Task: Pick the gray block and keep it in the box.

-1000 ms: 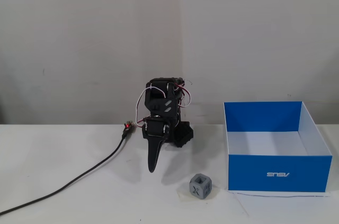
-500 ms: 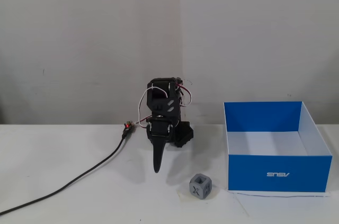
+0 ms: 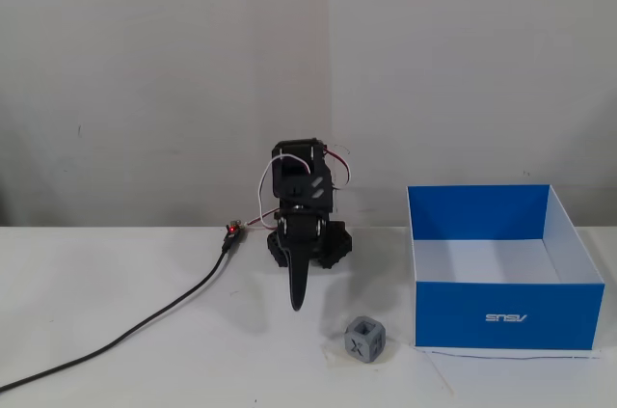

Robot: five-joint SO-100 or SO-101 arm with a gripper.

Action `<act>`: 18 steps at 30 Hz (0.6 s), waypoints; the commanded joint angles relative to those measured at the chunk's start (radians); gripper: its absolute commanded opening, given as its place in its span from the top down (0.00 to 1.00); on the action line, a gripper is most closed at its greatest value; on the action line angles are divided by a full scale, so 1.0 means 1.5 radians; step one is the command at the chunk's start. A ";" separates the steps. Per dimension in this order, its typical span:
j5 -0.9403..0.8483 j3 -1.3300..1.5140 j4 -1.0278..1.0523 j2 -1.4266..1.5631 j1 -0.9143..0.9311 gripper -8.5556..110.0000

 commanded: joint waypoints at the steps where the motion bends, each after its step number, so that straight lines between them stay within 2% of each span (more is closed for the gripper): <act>1: -0.013 -0.093 -0.032 -0.079 -0.008 0.93; 18: -0.156 -0.212 -0.040 -0.316 -0.070 0.93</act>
